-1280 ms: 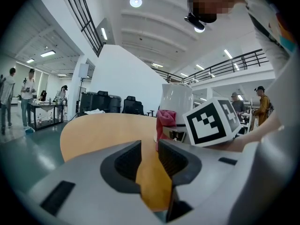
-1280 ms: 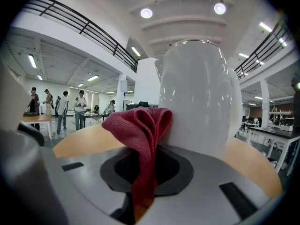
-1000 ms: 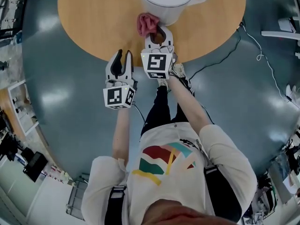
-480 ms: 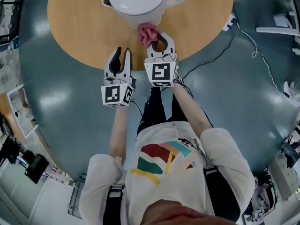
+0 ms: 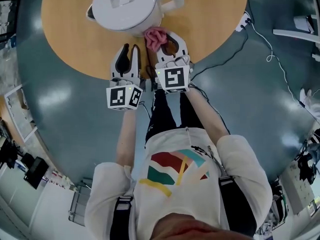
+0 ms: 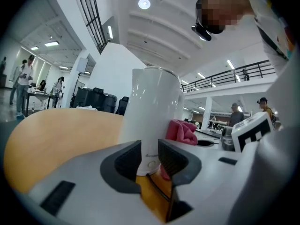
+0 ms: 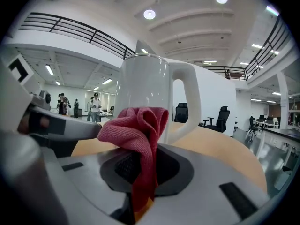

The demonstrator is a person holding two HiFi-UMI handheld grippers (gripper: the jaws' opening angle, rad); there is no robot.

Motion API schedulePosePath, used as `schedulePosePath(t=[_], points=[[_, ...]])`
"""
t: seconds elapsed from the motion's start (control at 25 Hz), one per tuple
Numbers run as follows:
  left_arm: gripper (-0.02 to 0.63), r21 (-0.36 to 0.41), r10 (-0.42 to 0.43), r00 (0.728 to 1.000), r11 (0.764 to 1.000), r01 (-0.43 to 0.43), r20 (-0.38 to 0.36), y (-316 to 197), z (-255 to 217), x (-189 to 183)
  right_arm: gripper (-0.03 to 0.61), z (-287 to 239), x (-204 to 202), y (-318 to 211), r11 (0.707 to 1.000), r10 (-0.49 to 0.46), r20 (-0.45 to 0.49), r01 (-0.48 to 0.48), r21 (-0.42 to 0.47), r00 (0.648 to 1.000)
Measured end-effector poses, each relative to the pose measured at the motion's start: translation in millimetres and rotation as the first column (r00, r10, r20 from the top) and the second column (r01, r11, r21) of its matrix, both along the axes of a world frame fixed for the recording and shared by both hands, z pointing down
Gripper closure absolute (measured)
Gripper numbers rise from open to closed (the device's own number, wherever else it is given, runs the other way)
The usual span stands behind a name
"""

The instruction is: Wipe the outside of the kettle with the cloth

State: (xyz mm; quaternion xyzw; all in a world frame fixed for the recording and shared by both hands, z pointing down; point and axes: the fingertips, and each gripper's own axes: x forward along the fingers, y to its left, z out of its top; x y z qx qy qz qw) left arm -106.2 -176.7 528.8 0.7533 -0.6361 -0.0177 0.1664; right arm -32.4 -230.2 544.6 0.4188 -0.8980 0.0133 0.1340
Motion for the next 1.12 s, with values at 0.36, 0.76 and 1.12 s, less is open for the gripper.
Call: schedulePosePath(t=[0.36, 0.76, 1.12], points=[[0.462, 0.095, -0.106, 0.985, 0.991, 0.093, 0.139, -22.8, -23.4, 9.1, 0.531, 8.4, 11.0, -33.6, 0.998, -0.053, 0.005, 0.053, -0.036, 0.999], [0.462, 0.107, -0.156, 0.970, 0.985, 0.138, 0.189, -23.1, -21.5, 7.7, 0.531, 17.9, 13.1, -63.2, 0.998, -0.039, -0.005, 0.039, -0.046, 0.999], [0.462, 0.161, -0.179, 0.964, 0.976, 0.148, 0.197, -9.1, -60.9, -7.8, 0.531, -10.6, 26.8, -55.4, 0.999, 0.016, -0.014, -0.016, -0.038, 1.000]])
